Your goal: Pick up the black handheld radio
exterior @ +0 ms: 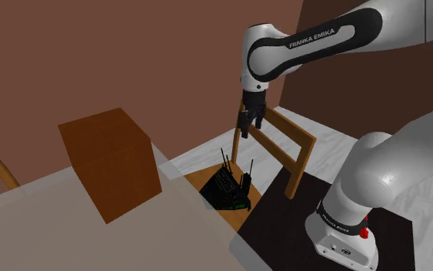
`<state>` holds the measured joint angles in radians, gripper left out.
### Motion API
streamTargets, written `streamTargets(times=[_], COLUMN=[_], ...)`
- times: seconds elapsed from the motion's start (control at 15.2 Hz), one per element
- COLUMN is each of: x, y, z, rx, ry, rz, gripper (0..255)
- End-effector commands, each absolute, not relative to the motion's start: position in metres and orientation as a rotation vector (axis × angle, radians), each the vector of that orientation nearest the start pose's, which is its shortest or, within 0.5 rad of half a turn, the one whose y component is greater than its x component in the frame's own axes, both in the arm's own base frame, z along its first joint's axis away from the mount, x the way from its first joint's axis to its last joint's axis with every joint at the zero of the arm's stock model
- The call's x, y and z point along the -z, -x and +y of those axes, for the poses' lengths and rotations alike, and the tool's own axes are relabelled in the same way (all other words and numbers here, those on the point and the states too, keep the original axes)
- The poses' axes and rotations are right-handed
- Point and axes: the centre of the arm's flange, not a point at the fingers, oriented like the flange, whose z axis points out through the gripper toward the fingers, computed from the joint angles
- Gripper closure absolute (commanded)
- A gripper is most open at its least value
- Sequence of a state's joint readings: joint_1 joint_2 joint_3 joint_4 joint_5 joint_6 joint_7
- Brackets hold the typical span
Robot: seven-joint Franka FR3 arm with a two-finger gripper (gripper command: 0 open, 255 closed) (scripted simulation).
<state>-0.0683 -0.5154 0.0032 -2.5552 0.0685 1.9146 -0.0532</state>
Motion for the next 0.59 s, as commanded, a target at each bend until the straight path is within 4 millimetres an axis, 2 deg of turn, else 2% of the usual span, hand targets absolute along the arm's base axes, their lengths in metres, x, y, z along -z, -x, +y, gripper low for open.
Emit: streamTargets(times=[0.0, 0.53], x=[-0.404, -0.304], y=[-0.377, -0.405], z=[-0.024, -0.05], rx=[-0.201, -0.271], ry=[3.074, 3.099], rz=[0.087, 0.195], gripper=[0, 0])
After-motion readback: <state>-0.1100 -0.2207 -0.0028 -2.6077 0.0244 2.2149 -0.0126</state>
